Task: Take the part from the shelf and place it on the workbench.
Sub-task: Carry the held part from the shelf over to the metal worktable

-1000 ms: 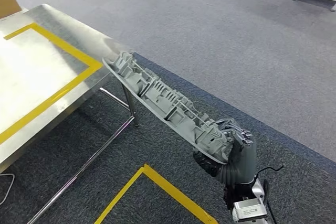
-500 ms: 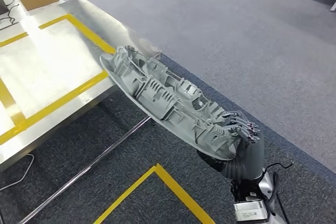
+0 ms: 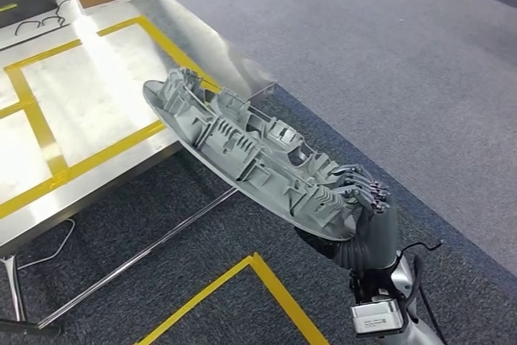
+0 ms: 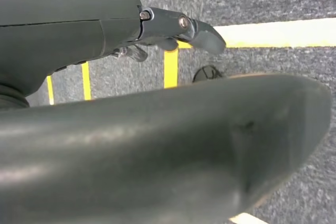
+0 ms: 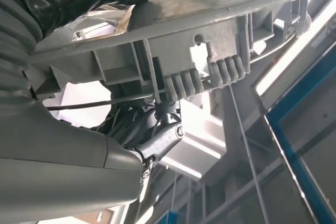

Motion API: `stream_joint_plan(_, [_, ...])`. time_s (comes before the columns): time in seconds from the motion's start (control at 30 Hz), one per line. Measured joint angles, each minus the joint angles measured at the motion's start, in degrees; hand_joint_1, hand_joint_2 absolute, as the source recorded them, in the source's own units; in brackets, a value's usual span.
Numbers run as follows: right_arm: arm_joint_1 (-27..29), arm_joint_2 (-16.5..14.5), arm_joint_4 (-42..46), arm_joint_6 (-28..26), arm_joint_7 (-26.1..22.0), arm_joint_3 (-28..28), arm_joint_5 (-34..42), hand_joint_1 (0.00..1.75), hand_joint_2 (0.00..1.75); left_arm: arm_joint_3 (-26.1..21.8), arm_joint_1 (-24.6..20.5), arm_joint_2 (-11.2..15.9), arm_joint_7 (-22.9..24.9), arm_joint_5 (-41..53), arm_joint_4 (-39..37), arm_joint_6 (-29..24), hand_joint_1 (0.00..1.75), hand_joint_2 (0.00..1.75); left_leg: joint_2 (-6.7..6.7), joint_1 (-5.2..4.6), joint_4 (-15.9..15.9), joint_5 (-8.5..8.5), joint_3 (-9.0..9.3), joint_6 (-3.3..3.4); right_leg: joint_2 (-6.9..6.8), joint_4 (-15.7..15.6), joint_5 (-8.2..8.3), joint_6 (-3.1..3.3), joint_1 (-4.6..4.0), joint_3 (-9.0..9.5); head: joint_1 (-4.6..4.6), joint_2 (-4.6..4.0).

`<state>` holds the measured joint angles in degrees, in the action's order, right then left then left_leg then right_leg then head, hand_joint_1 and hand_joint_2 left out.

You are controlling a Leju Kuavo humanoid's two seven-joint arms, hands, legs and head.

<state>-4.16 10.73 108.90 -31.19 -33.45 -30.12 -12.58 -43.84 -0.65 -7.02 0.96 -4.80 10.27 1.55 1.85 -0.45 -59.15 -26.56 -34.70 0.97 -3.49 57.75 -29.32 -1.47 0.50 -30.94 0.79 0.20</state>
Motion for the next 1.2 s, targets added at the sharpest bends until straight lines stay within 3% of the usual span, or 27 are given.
stream_joint_plan(0.07, [-0.2,0.0,-0.1,0.0,0.1,-0.2,0.0,1.75,1.75,0.4,0.1,0.0,0.0,0.2,0.0,0.0,0.00,0.00,-0.52,-0.03,0.4,-0.12,0.01,0.54,-0.61,-0.1,-0.18,-0.58,-0.11,0.01,-0.15,0.00])
stream_joint_plan(0.13, [-0.4,0.1,-0.1,0.0,0.1,-0.4,0.1,1.75,1.75,0.7,0.3,0.0,0.0,0.4,0.0,0.0,0.00,0.00,-1.12,0.24,0.9,0.04,0.31,1.08,0.39,1.3,-1.41,-1.15,0.00,-0.64,-0.44,0.00])
stream_joint_plan(0.17, [-0.5,0.1,-0.1,-0.1,0.1,-0.6,0.1,1.75,1.75,0.7,0.3,0.0,0.0,0.5,0.0,0.0,0.00,0.00,-1.40,0.39,1.1,0.12,0.47,1.35,1.35,3.7,-2.75,-1.34,0.06,-1.82,-0.64,0.00])
stream_joint_plan(0.23, [-0.6,0.2,-0.1,-0.1,0.1,-0.8,0.1,1.75,1.75,0.8,0.2,0.1,0.0,0.6,0.0,0.0,0.00,0.00,-2.05,0.36,1.1,0.08,0.51,1.69,2.93,11.5,-6.02,-1.47,0.12,-5.82,-1.01,0.00])
stream_joint_plan(0.27, [-0.5,0.2,-0.2,-0.1,0.1,-0.9,0.1,1.75,1.75,0.8,0.1,0.2,0.0,0.6,0.0,-0.1,0.00,0.00,-2.44,0.30,1.0,0.05,0.53,1.76,3.18,14.9,-6.93,-1.50,0.12,-7.77,-1.09,0.00])
stream_joint_plan(0.3, [-0.5,0.3,-0.2,-0.1,0.1,-1.0,0.1,1.75,1.75,0.9,0.1,0.2,0.0,0.7,0.0,-0.1,0.00,0.00,-2.89,0.24,1.0,0.01,0.58,1.81,3.29,16.6,-6.78,-1.48,0.11,-8.98,-1.12,0.00])
stream_joint_plan(0.33, [-0.5,0.3,-0.2,-0.2,0.1,-1.1,0.1,1.75,1.75,0.9,0.1,0.2,0.0,0.7,0.0,-0.1,0.00,0.00,-3.36,0.21,1.0,-0.03,0.67,1.82,3.38,15.8,-5.41,-1.38,0.10,-9.00,-1.13,0.00])
stream_joint_plan(0.37, [-0.5,0.4,-0.3,-0.2,0.1,-1.2,0.1,1.75,1.75,1.0,0.1,0.2,0.0,0.8,0.0,-0.1,0.00,0.00,-3.86,0.19,0.9,-0.09,0.80,1.79,3.60,12.8,-3.16,-1.21,0.11,-7.89,-1.15,0.00])
stream_joint_plan(0.4, [-0.5,0.5,-0.3,-0.2,0.1,-1.3,0.1,1.75,1.75,1.1,0.1,0.2,0.0,0.9,0.0,-0.1,0.00,0.00,-4.35,0.22,0.9,-0.17,0.92,1.72,4.23,8.6,-0.92,-1.00,0.13,-6.14,-1.18,0.00])
stream_joint_plan(0.47, [-0.5,0.5,-0.3,-0.2,0.0,-1.4,0.1,1.75,1.75,1.2,0.1,0.2,0.0,1.0,0.0,-0.1,0.00,0.00,-5.22,0.16,0.7,-0.26,0.78,1.36,5.62,2.1,1.37,-0.61,0.18,-2.91,-1.22,0.01])
stream_joint_plan(0.57, [-0.5,0.6,-0.3,-0.3,-0.1,-1.4,0.1,1.75,1.75,1.2,0.2,0.3,0.1,1.0,0.0,-0.1,0.00,0.00,-6.20,0.33,0.6,-0.05,0.33,0.48,5.66,0.4,1.39,-0.06,0.07,-1.88,-1.15,0.01])
stream_joint_plan(0.63, [-0.5,0.7,-0.3,-0.4,-0.2,-1.5,-0.1,1.75,1.75,1.2,0.3,0.4,0.2,1.0,0.0,-0.3,0.00,0.00,-5.34,0.32,-0.4,-1.00,-0.15,-0.10,4.83,-0.2,1.62,0.61,0.25,-1.56,-0.90,0.00])
stream_joint_plan(0.67, [-0.5,0.7,-0.3,-0.6,-0.4,-1.5,-0.5,1.75,1.75,1.2,0.3,0.4,0.2,1.0,0.0,-0.5,0.00,0.00,-4.51,0.31,-2.4,-2.29,-1.01,-0.39,4.34,-0.4,1.72,0.94,0.39,-1.39,-0.63,0.00])
stream_joint_plan(0.77, [-0.4,0.7,-0.3,-1.7,-1.0,-1.5,-2.6,1.75,1.75,1.3,0.2,0.3,0.3,0.8,0.0,-0.6,0.00,0.00,-2.77,0.67,-13.3,-7.39,-5.97,-1.10,2.81,-0.5,1.62,1.36,0.33,-1.23,-0.03,0.00])
stream_joint_plan(0.8, [-0.3,0.7,-0.3,-2.0,-1.0,-1.5,-3.4,1.75,1.75,1.3,0.2,0.4,0.3,0.7,0.0,-0.6,0.00,0.00,-2.66,0.77,-15.5,-7.80,-6.96,-1.25,2.31,-0.5,1.55,1.38,0.31,-1.18,0.00,0.00])
stream_joint_plan(0.83, [-0.2,0.7,-0.3,-2.2,-1.0,-1.6,-3.9,1.75,1.75,1.3,0.3,0.4,0.3,0.4,0.0,-0.7,0.00,0.00,-2.58,0.85,-15.3,-7.00,-6.80,-1.34,1.88,-0.5,1.46,1.35,0.31,-1.10,0.03,0.00])
stream_joint_plan(0.87, [-0.1,0.7,-0.3,-2.4,-1.0,-1.6,-4.3,1.75,1.75,1.3,0.3,0.4,0.3,0.2,0.0,-0.7,0.00,0.00,-2.41,0.92,-12.8,-5.23,-5.56,-1.35,1.48,-0.4,1.35,1.26,0.31,-0.95,0.07,0.00])
stream_joint_plan(0.9, [-0.1,0.7,-0.3,-2.5,-0.9,-1.7,-4.5,1.75,1.75,1.2,0.3,0.4,0.3,0.1,0.0,-0.8,0.00,0.00,-1.88,0.95,-8.7,-3.01,-3.49,-1.27,1.11,-0.4,1.21,1.10,0.31,-0.76,0.12,0.00])
stream_joint_plan(0.97, [-0.1,0.7,-0.3,-2.7,-0.7,-1.7,-4.5,1.75,1.75,1.2,0.2,0.4,0.2,0.0,0.0,-0.9,0.00,0.00,-0.29,0.63,-1.5,-0.60,0.11,-0.86,0.45,-0.3,0.90,0.61,0.04,-0.54,0.26,0.00])
stream_joint_plan(1.03, [-0.1,0.7,-0.3,-2.9,-0.4,-1.8,-4.1,1.75,1.75,1.2,0.1,0.4,0.2,0.0,0.0,-1.0,0.00,0.00,0.29,0.25,0.8,-0.65,1.02,-0.34,-0.24,-0.3,0.73,0.03,-0.22,-0.47,0.15,0.00])
stream_joint_plan(1.1, [-0.1,0.7,-0.3,-2.9,-0.3,-1.9,-3.4,1.75,1.75,1.2,0.2,0.3,0.2,0.0,0.0,-1.0,0.00,0.00,-0.44,0.32,1.1,-0.51,0.98,0.31,-0.64,-0.3,0.46,-0.59,-0.14,-0.41,-0.10,0.00])
stream_joint_plan(1.17, [-0.1,0.7,-0.3,-2.9,-0.3,-2.0,-2.8,1.75,1.75,1.2,0.3,0.3,0.2,0.1,0.0,-1.0,0.00,0.00,-1.08,0.57,1.4,-0.27,1.22,1.02,0.78,2.1,-1.24,-1.05,-0.02,-1.57,-0.42,0.00])
stream_joint_plan(1.2, [-0.1,0.7,-0.3,-2.8,-0.3,-2.1,-2.5,1.75,1.75,1.2,0.3,0.3,0.2,0.1,0.0,-1.0,0.00,0.00,-1.39,0.68,1.5,-0.19,1.32,1.29,1.85,5.1,-2.86,-1.18,0.05,-3.10,-0.67,0.00])
